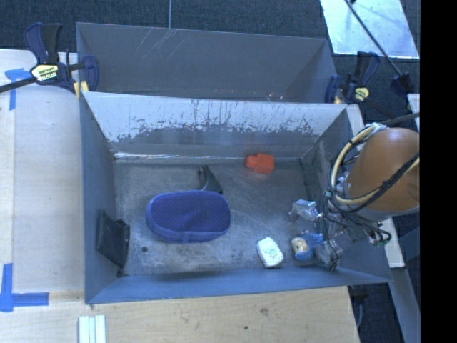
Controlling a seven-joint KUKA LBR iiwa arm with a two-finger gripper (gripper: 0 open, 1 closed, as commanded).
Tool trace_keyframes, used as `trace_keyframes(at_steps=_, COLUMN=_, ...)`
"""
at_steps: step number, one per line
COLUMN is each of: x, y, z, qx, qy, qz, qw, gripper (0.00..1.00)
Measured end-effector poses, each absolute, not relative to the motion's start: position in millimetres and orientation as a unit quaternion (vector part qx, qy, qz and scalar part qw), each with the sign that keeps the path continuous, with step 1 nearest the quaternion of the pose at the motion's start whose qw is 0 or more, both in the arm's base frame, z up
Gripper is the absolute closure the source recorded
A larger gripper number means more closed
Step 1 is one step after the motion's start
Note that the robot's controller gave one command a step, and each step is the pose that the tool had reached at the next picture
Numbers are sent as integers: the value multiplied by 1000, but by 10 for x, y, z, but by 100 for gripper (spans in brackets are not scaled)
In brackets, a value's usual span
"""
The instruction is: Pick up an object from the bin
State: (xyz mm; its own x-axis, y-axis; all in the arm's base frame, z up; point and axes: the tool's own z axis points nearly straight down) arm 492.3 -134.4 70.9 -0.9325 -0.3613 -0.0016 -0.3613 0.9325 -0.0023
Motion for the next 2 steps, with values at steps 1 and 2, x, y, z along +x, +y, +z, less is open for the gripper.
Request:
trace_keyframes(at_steps=1, x=4929, y=-1351, z=715, qx=-184, qy=983, qz=-1, qw=1, gripper=0)
trace_keyframes(at_steps=2, x=4945, y=-1348, z=722, qx=-184, qy=983, qz=-1, qw=4, gripper=100)
